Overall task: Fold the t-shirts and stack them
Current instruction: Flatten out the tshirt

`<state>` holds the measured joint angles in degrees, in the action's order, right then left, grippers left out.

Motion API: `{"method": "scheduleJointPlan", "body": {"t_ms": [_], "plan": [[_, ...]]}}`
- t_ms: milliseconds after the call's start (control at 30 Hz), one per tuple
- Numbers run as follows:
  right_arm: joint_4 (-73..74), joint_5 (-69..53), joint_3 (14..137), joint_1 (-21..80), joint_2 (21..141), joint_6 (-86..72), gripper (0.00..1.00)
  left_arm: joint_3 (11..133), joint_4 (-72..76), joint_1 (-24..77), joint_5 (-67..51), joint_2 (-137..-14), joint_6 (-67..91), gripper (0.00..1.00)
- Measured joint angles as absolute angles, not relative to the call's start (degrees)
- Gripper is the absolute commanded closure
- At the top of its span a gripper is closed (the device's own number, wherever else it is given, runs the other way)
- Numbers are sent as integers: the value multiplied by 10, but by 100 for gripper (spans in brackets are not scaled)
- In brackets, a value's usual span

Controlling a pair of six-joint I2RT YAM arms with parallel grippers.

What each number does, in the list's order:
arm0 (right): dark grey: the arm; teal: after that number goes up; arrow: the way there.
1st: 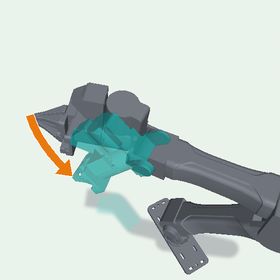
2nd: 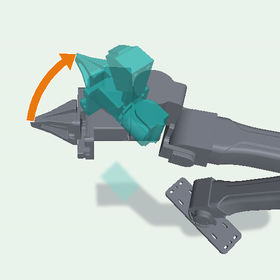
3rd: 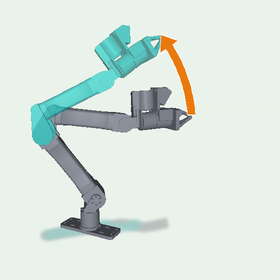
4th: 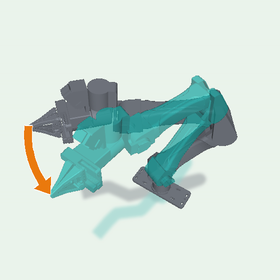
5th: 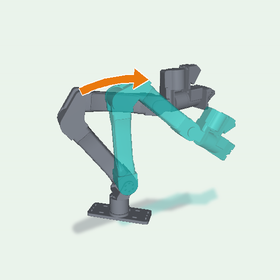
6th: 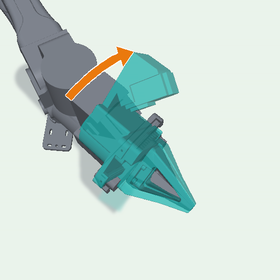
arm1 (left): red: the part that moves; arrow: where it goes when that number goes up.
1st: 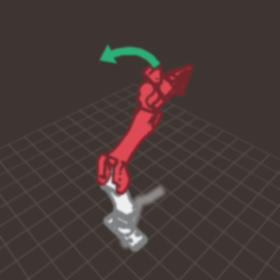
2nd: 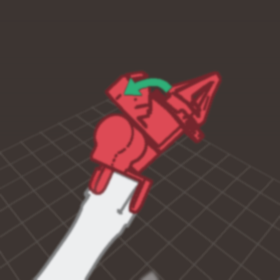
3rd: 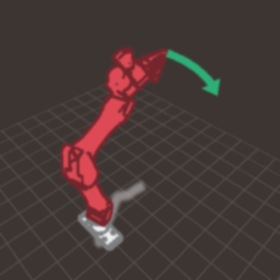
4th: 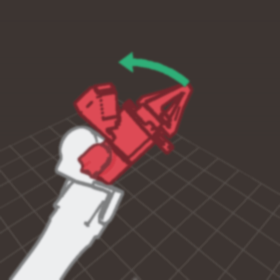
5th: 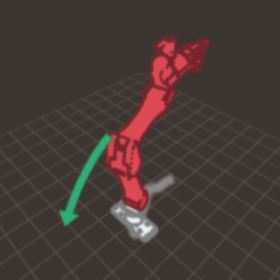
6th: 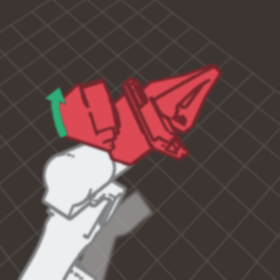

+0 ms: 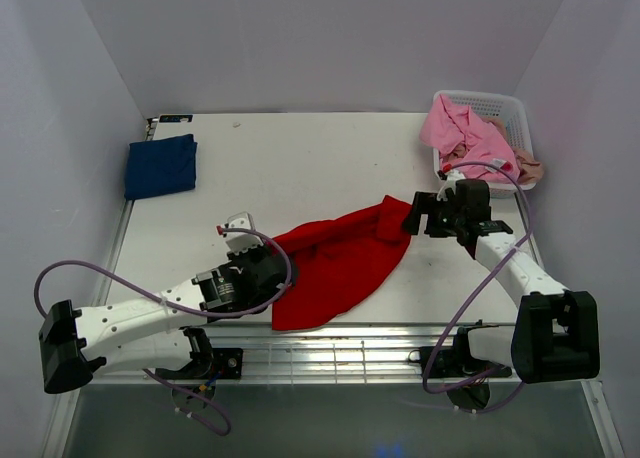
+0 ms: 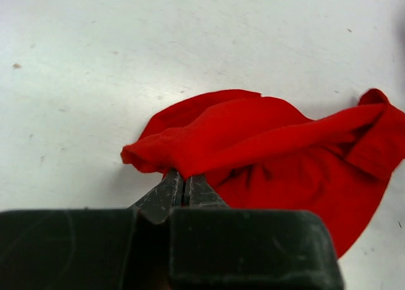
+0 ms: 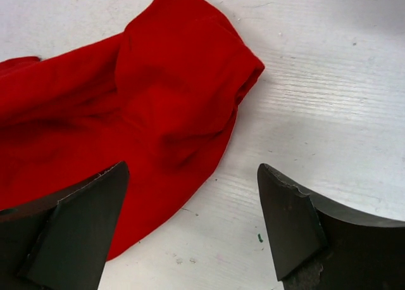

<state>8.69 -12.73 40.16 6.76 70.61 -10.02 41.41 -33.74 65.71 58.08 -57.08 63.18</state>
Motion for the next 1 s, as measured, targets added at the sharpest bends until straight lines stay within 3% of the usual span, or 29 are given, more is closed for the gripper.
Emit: {"method": "scheduleJointPlan", "body": {"t_ms": [333, 567, 767, 1000], "plan": [[37, -240, 388, 88, 704, -112, 35, 425, -480, 657, 633, -562, 775, 100], [3, -233, 394, 207, 722, -114, 44, 457, -483, 657, 646, -585, 776, 100], [-3, -162, 418, 231, 808, -115, 43, 456, -484, 657, 644, -588, 775, 100], [-4, -58, 418, 238, 801, -114, 41, 454, -485, 657, 641, -566, 774, 100]]}}
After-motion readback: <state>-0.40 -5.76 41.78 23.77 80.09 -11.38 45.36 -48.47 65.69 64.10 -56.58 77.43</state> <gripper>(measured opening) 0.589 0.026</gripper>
